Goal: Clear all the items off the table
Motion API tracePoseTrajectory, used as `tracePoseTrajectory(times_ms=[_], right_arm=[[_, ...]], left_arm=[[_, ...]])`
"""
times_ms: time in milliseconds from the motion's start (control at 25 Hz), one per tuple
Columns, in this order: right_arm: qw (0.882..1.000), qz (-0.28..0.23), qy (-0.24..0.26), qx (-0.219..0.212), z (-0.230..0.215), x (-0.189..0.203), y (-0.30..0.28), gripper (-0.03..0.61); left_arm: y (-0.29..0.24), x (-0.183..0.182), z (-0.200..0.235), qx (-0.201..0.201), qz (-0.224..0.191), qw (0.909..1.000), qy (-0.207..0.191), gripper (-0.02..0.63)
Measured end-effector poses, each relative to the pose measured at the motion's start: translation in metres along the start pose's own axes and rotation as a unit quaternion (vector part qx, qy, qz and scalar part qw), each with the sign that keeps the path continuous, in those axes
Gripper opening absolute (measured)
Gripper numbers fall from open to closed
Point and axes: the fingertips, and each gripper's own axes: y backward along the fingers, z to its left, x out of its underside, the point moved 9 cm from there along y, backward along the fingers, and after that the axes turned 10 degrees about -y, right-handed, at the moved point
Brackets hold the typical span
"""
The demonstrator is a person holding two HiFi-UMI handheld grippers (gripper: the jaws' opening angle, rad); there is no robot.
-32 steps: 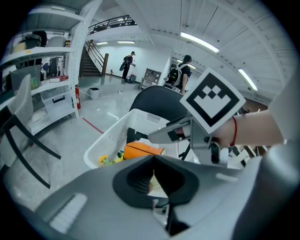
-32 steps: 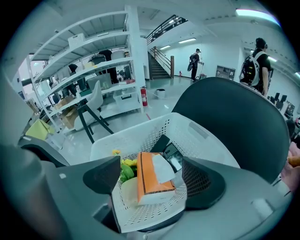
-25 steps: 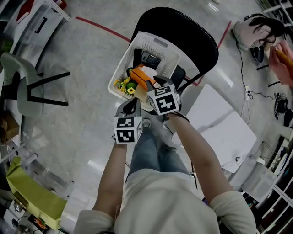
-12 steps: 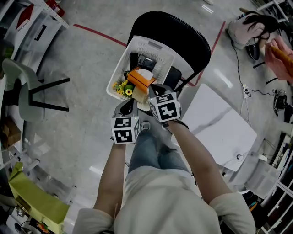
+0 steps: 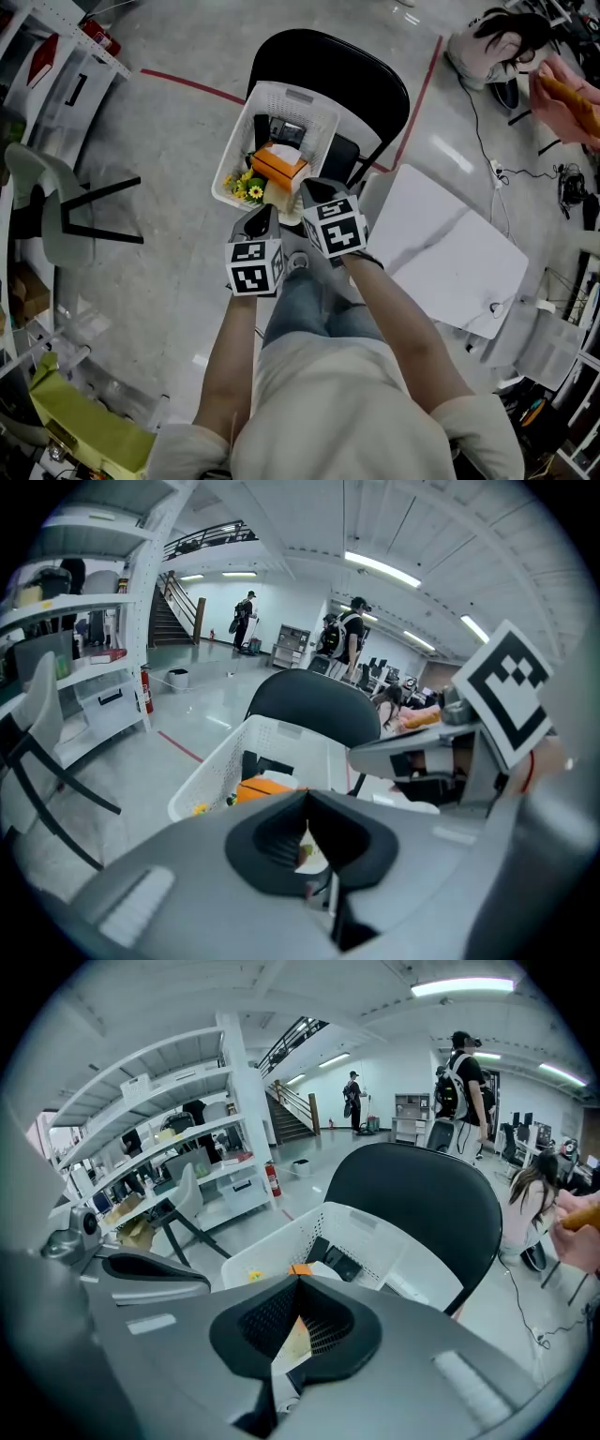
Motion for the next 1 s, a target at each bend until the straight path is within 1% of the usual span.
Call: tracePoseTrajectory(times_ms=[280, 520, 760, 1000], right_arm=[[0.999, -0.019, -0.033, 0.021, -0.008, 0.013, 0.029, -0.003], [0.996, -0.034, -0.070, 0.049, -0.027, 0.032, 0.058, -0.003], [0.988, -0.055, -0.118, 0.086, -0.048, 0.055, 0.089, -0.003], [0.976, -0.078, -0.162, 0.122, -0.067, 0.079, 0.122, -0.003]], left_arm=[[0.002, -0.010, -0.018, 0.035, 0.001, 0.9989, -0.032, 0.009], [-0.002, -0.016, -0.044, 0.076, 0.005, 0.9946, -0.071, 0.009], [-0.007, -0.024, -0.078, 0.128, 0.006, 0.9843, -0.121, 0.009], [-0.009, -0.028, -0.119, 0.177, 0.007, 0.9703, -0.164, 0.009]])
